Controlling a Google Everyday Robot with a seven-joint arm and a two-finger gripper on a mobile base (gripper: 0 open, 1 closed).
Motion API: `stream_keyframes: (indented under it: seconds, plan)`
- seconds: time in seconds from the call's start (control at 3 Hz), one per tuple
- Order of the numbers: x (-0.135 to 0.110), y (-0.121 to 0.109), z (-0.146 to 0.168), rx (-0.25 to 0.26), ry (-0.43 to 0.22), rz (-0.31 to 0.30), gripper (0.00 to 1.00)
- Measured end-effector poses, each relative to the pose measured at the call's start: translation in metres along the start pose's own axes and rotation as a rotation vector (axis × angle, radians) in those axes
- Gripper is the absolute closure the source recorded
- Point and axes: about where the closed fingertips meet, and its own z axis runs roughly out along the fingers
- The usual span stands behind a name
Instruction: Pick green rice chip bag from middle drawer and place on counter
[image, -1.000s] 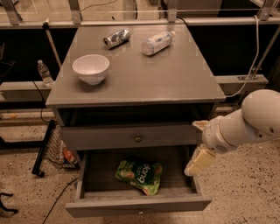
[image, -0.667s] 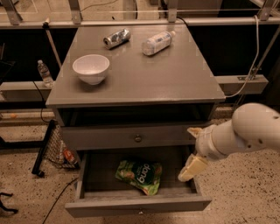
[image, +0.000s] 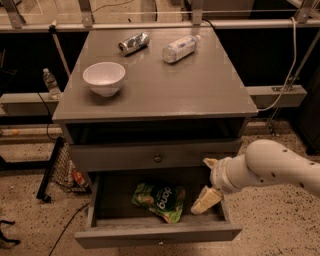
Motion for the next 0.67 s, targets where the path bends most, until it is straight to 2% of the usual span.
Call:
stream_keyframes:
  seconds: [0.33, 0.67]
  plan:
    - [-0.001, 0.002, 0.030, -0.014, -0.036, 0.017, 0.00]
    - [-0.003, 0.009, 0.058, -0.050, -0.076, 0.032, 0.00]
